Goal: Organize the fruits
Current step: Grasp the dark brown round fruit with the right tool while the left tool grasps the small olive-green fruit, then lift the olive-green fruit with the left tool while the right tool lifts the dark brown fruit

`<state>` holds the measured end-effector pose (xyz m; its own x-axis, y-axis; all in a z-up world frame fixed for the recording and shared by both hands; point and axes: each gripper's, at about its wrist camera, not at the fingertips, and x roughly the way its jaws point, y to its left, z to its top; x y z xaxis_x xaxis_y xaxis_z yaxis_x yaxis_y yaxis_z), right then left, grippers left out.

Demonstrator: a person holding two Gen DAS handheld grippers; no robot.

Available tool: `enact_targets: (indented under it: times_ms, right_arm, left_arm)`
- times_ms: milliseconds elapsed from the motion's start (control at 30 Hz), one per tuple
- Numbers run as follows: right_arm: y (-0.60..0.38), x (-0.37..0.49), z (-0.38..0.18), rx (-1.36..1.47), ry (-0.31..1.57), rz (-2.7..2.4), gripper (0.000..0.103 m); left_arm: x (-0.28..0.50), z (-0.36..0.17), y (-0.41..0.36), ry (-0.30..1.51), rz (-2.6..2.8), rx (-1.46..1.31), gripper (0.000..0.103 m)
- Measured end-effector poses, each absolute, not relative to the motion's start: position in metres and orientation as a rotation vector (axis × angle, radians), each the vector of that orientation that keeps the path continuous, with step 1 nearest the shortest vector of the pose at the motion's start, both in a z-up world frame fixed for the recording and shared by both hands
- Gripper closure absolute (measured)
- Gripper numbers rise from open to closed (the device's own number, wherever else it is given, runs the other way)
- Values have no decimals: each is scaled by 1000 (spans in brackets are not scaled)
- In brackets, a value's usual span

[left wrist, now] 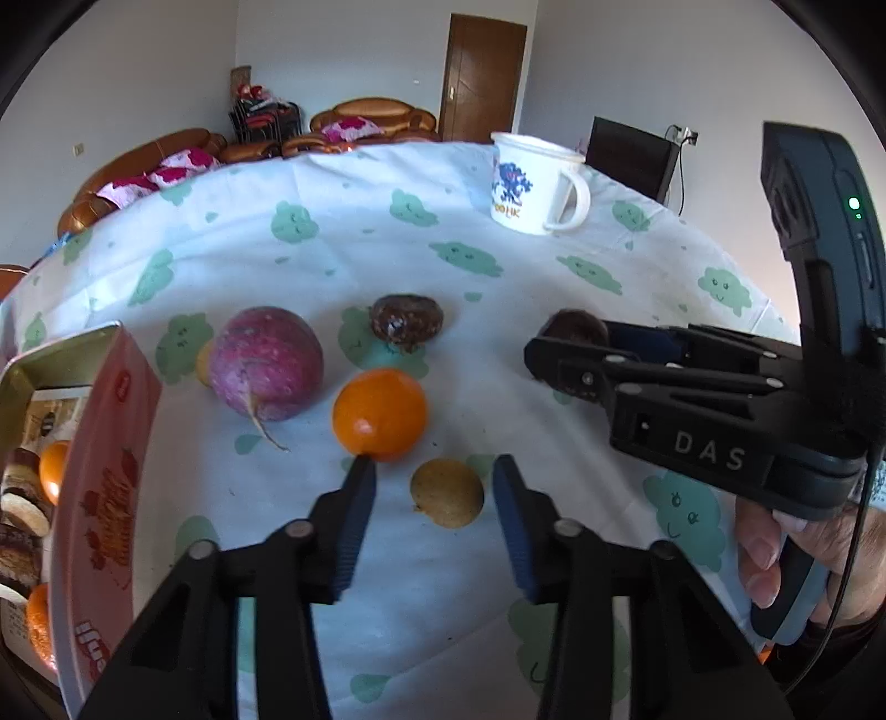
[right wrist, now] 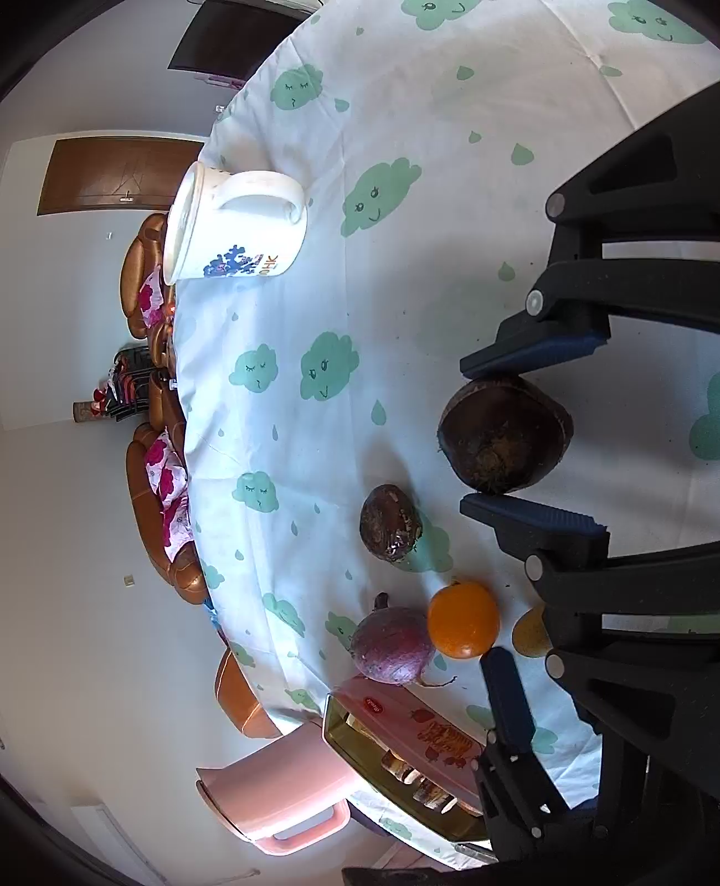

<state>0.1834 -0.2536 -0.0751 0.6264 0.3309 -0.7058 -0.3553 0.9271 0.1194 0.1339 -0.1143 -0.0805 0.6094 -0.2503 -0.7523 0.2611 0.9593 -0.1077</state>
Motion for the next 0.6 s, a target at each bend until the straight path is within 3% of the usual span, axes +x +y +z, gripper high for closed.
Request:
enact_targets:
  times_ms: [67,600]
  right_arm:
    - [-252,184,-76,-40,812,401,58]
    - [-243,174,-70,-73,760,471,58]
  left_arm:
    - [136,-83,-115,887,-308,4,74]
    - [123,-67,-98,761,-247,-47,75]
